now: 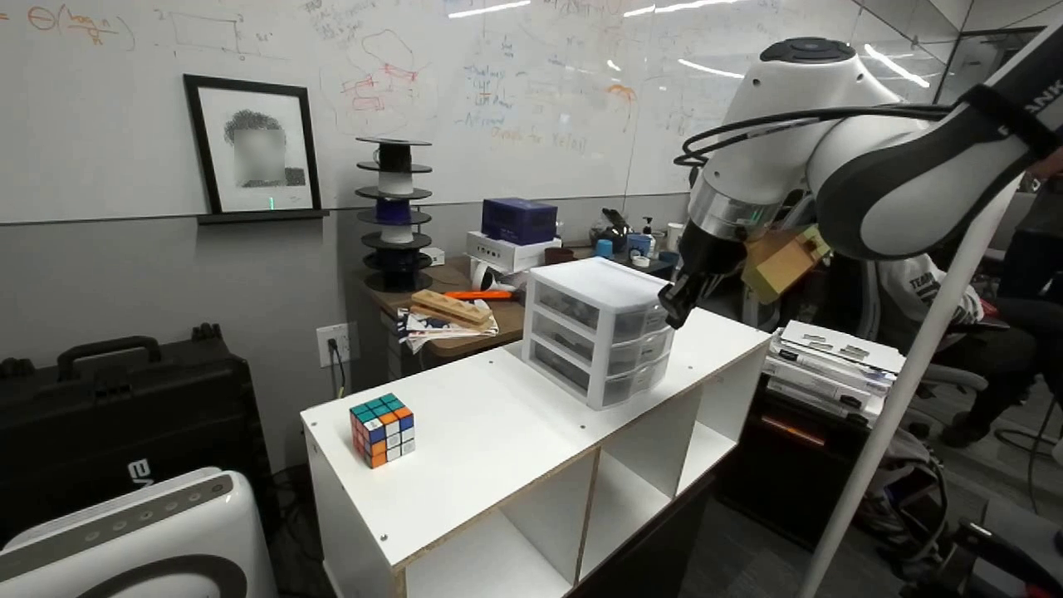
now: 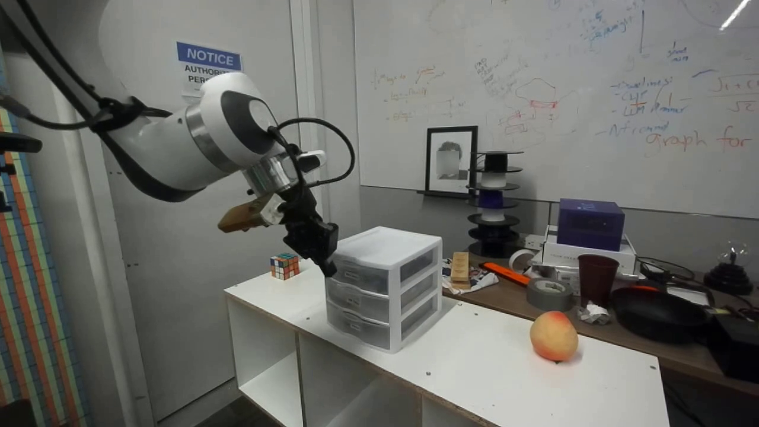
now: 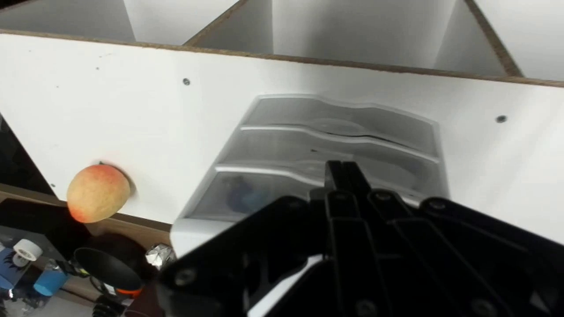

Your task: Pick the white object and the object on the right and put them in the drawer on the table, then close it

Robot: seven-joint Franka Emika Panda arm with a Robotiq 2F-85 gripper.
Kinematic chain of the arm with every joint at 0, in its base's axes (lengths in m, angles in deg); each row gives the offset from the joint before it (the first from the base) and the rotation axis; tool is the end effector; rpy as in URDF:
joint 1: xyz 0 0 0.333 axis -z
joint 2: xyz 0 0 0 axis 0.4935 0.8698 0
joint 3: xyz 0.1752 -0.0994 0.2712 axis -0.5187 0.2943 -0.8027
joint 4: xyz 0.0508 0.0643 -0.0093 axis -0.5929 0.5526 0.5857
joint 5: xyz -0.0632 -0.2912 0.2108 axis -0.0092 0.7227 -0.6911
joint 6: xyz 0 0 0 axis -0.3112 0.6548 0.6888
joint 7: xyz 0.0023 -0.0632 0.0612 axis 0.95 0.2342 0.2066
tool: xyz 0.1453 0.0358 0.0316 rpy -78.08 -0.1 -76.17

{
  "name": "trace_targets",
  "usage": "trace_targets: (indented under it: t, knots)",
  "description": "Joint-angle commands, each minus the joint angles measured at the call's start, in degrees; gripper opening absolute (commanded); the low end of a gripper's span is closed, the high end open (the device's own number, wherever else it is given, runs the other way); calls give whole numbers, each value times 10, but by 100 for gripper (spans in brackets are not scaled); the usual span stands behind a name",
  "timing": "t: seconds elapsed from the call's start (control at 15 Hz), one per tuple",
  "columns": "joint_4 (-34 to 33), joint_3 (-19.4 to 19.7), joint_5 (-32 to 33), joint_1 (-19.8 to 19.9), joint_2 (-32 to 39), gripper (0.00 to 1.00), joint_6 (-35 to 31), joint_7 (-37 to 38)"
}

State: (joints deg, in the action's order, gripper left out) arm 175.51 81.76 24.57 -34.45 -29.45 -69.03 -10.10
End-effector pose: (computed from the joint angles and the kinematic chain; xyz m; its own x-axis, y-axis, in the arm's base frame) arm 0.5207 0.0373 0.2931 0.9375 0.1340 0.3211 0.0424 -0.9600 0.2768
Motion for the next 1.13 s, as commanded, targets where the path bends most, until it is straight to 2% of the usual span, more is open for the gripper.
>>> trace_targets:
  t: [0.0, 0.2, 0.27, 0.47, 0.6, 0.67, 0.87, 0.93, 1.07]
  knots:
    - [61, -40, -123, -9, -86, 5, 57, -53]
    - [75, -74, -279, -18, -127, 5, 165, -139]
    - [78, -79, -310, -18, -141, 3, 191, -159]
    - [70, -90, -338, -18, -182, 5, 263, -160]
    - [65, -95, -335, -14, -207, 18, 286, -155]
    - [61, -97, -333, -13, -219, 34, 301, -153]
    - [58, -97, -330, -10, -248, 57, 314, -164]
    - [59, -101, -324, -6, -221, 40, 298, -149]
    - [59, -101, -325, -6, -236, 56, 305, -152]
